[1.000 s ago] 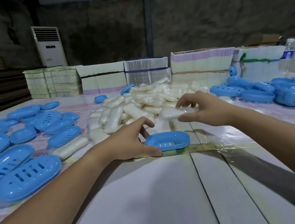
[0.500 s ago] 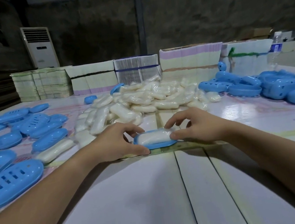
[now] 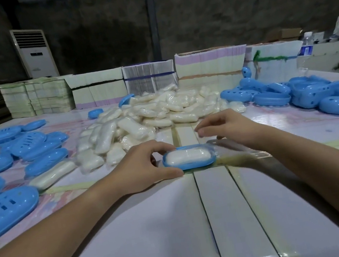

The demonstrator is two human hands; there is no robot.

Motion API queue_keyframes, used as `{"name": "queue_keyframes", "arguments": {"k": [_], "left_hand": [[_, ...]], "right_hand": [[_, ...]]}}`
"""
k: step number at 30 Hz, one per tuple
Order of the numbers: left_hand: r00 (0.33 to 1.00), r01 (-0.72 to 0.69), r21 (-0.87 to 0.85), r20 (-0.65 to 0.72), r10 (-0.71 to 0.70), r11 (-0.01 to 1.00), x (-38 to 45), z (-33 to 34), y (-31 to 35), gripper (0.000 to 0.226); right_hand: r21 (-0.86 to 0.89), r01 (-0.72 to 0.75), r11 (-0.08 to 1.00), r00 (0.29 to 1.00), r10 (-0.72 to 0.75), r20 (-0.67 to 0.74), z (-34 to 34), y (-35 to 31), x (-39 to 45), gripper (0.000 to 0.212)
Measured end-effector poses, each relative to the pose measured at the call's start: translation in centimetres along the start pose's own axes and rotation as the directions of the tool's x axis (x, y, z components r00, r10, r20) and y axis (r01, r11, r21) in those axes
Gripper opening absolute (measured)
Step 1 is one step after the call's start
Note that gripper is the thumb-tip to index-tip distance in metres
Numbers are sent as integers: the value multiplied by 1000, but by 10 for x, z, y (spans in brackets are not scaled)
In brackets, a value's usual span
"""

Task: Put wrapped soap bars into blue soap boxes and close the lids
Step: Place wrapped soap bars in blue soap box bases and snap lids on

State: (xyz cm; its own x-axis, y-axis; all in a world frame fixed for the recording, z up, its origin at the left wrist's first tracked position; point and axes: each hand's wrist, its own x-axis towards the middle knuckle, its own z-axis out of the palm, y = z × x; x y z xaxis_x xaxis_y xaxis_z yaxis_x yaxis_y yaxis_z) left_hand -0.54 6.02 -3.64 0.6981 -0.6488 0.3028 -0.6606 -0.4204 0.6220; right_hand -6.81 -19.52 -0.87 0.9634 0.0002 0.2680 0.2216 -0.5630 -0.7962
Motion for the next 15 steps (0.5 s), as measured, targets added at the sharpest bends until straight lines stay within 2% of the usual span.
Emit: {"name": "queue_keyframes", "arguments": {"k": [2, 4, 6, 7, 9, 10, 11, 15], "left_hand": [[1000, -22, -14, -16, 22, 1000, 0, 5, -1, 43], [999, -45, -35, -31, 44, 998, 0, 7, -2, 40], [997, -73, -46, -31, 71, 996, 0, 8, -4, 39], [996, -86, -50, -30, 85, 995, 0, 9, -4, 38], [994, -107, -55, -28, 106, 993, 1, 11, -4, 37], [993, -116, -53, -28, 114, 992, 1, 11, -5, 37], [992, -122, -46, -27, 121, 991, 2, 11, -6, 37], [992, -129, -34, -6, 129, 991, 3, 10, -7, 47]], "right_hand": [[13, -103, 995, 983, 104, -152, -9, 15, 8, 11], [-57, -194, 979, 924, 163, -346, -23, 33, 22, 15], [-255, -308, 917, 831, 128, -541, -45, 50, 33, 28], [-406, -392, 825, 800, 87, -594, -58, 60, 37, 35], [-665, -533, 523, 805, 70, -590, -81, 84, 39, 44], [-717, -571, 400, 807, 109, -581, -89, 94, 40, 47], [-726, -599, 338, 797, 164, -581, -95, 103, 41, 50], [-694, -641, 328, 768, 274, -580, -108, 120, 57, 56]]}}
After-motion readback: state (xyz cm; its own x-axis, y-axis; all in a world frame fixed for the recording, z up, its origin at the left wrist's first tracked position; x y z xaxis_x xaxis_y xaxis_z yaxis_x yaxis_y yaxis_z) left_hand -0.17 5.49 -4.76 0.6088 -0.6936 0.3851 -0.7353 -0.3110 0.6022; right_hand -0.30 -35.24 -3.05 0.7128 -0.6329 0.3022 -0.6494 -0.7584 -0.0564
